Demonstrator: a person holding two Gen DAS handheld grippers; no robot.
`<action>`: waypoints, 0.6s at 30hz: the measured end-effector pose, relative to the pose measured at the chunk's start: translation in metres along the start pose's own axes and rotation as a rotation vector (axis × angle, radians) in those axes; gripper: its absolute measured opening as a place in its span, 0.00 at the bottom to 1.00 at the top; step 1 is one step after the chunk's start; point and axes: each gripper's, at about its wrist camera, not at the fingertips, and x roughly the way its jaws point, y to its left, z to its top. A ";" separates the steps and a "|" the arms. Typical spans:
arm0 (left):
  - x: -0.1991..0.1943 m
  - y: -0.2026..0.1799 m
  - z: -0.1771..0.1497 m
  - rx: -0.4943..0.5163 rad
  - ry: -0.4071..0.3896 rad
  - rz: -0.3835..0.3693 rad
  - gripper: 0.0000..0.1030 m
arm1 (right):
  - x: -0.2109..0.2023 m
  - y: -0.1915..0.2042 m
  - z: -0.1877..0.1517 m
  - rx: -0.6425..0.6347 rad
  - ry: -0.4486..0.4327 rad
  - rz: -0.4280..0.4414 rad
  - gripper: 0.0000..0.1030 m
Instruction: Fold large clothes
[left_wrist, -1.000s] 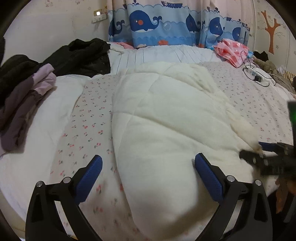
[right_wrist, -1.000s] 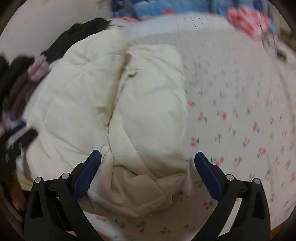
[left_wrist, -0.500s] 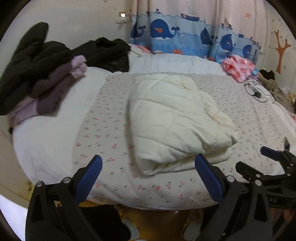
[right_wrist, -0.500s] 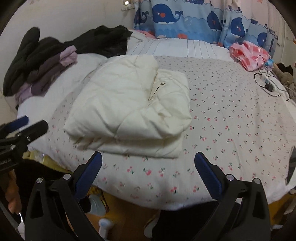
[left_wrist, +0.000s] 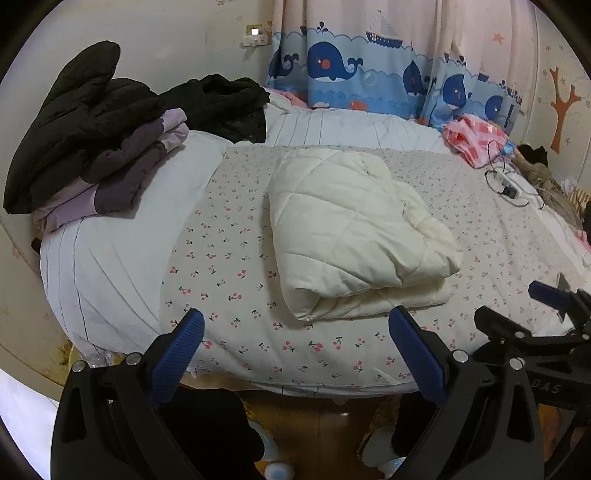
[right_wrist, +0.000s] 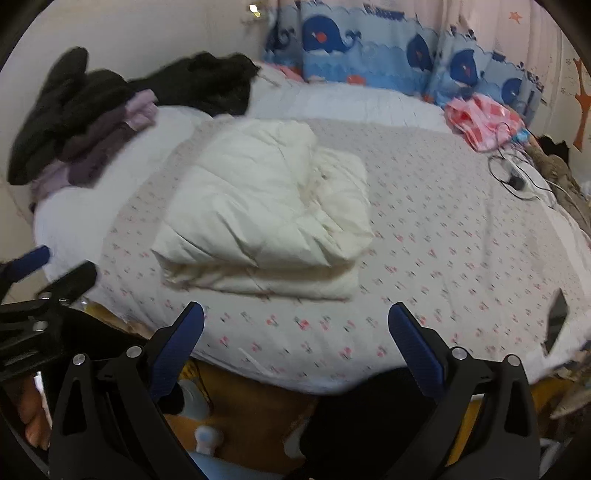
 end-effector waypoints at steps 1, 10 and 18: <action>-0.002 0.000 0.000 -0.005 -0.004 0.002 0.93 | -0.004 0.000 -0.001 0.005 -0.019 0.000 0.94; -0.013 -0.004 -0.001 0.003 -0.020 0.042 0.93 | -0.024 0.011 -0.003 -0.024 -0.066 -0.025 0.94; -0.016 -0.005 -0.003 -0.003 -0.011 0.029 0.93 | -0.030 0.014 -0.004 -0.024 -0.072 -0.037 0.94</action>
